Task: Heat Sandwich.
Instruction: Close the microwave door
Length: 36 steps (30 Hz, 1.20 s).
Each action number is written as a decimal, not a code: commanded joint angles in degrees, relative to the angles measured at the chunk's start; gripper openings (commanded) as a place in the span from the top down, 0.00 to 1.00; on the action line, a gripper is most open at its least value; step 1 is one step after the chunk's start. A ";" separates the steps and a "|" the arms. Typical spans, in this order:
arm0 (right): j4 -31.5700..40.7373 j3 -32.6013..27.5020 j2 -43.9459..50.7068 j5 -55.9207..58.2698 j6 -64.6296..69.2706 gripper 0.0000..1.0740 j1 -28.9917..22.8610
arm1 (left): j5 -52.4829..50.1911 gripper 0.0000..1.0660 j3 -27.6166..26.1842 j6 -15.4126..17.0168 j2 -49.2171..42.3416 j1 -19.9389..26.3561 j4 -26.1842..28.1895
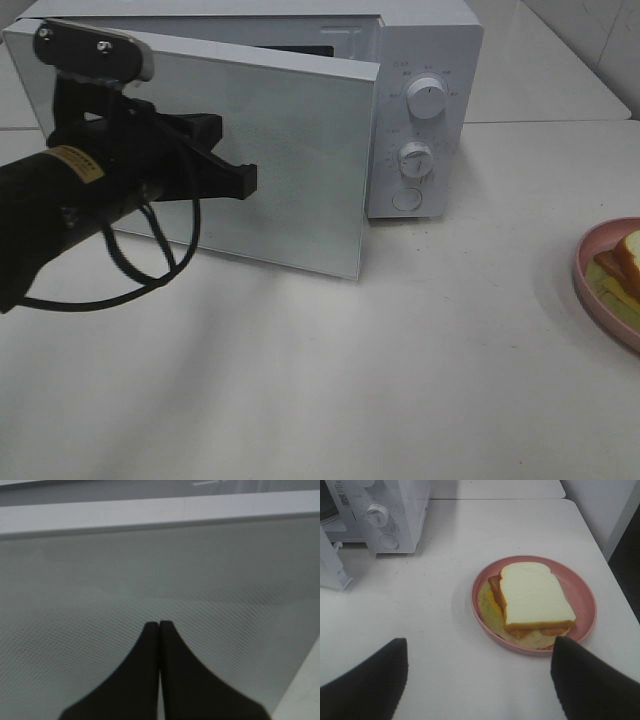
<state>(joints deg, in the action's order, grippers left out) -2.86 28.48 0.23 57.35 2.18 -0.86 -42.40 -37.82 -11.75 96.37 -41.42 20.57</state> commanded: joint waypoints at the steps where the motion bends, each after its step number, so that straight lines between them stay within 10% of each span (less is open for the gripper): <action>1: 0.29 0.00 1.60 -0.29 -0.23 0.29 0.34 | -0.80 1.00 -4.01 -0.86 3.27 -2.12 2.58; 36: 0.29 0.00 1.60 -0.29 -0.23 0.29 0.23 | 8.71 1.00 -35.24 -7.56 22.98 -0.34 10.77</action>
<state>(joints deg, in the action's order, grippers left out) -2.86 28.48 0.23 57.35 2.18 -0.86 -29.68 -71.10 -19.14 118.89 -44.06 28.82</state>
